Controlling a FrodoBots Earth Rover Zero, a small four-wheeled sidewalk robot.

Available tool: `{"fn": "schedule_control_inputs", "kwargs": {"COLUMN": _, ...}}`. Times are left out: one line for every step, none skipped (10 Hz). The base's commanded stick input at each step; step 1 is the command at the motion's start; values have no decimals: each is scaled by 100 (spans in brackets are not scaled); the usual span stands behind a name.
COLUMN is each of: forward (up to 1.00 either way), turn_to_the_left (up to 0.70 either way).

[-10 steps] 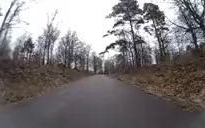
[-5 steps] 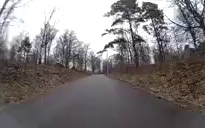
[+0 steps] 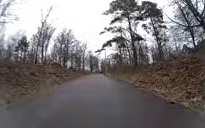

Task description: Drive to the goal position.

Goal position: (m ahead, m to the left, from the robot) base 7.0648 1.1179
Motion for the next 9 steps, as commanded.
{"fn": "schedule_control_inputs", "kwargs": {"forward": 100, "turn_to_the_left": 34}}
{"fn": "schedule_control_inputs", "kwargs": {"forward": 100, "turn_to_the_left": 1}}
{"fn": "schedule_control_inputs", "kwargs": {"forward": 100, "turn_to_the_left": 0}}
{"fn": "schedule_control_inputs", "kwargs": {"forward": 100, "turn_to_the_left": 0}}
{"fn": "schedule_control_inputs", "kwargs": {"forward": 100, "turn_to_the_left": 0}}
{"fn": "schedule_control_inputs", "kwargs": {"forward": 100, "turn_to_the_left": 0}}
{"fn": "schedule_control_inputs", "kwargs": {"forward": 100, "turn_to_the_left": 0}}
{"fn": "schedule_control_inputs", "kwargs": {"forward": 100, "turn_to_the_left": 0}}
{"fn": "schedule_control_inputs", "kwargs": {"forward": 100, "turn_to_the_left": 0}}
